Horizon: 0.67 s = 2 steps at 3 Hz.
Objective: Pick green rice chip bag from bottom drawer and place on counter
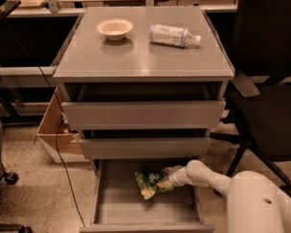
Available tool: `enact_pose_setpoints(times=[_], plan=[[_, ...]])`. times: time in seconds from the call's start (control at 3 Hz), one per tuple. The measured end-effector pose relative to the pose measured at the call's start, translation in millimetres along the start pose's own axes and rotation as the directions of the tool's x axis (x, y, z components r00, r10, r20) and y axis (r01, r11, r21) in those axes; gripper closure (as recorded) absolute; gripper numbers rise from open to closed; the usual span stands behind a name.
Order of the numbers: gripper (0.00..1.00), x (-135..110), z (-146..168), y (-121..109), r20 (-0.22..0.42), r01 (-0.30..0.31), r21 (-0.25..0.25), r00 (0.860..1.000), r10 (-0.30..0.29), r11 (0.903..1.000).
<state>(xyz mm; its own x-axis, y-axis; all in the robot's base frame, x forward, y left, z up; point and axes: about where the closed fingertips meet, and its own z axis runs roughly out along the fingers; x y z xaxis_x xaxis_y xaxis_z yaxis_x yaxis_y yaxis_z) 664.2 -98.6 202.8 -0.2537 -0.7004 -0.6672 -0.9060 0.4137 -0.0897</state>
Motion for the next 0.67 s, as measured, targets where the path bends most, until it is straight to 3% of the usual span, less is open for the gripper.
enact_pose_setpoints(times=[0.33, 0.67], plan=[[1.00, -18.5, -46.7, -7.1, -0.033, 0.017, 0.070, 0.999, -0.014, 0.9974], [1.00, -31.9, -83.8, 1.0, -0.101, 0.016, 0.090, 0.995, -0.007, 0.9958]])
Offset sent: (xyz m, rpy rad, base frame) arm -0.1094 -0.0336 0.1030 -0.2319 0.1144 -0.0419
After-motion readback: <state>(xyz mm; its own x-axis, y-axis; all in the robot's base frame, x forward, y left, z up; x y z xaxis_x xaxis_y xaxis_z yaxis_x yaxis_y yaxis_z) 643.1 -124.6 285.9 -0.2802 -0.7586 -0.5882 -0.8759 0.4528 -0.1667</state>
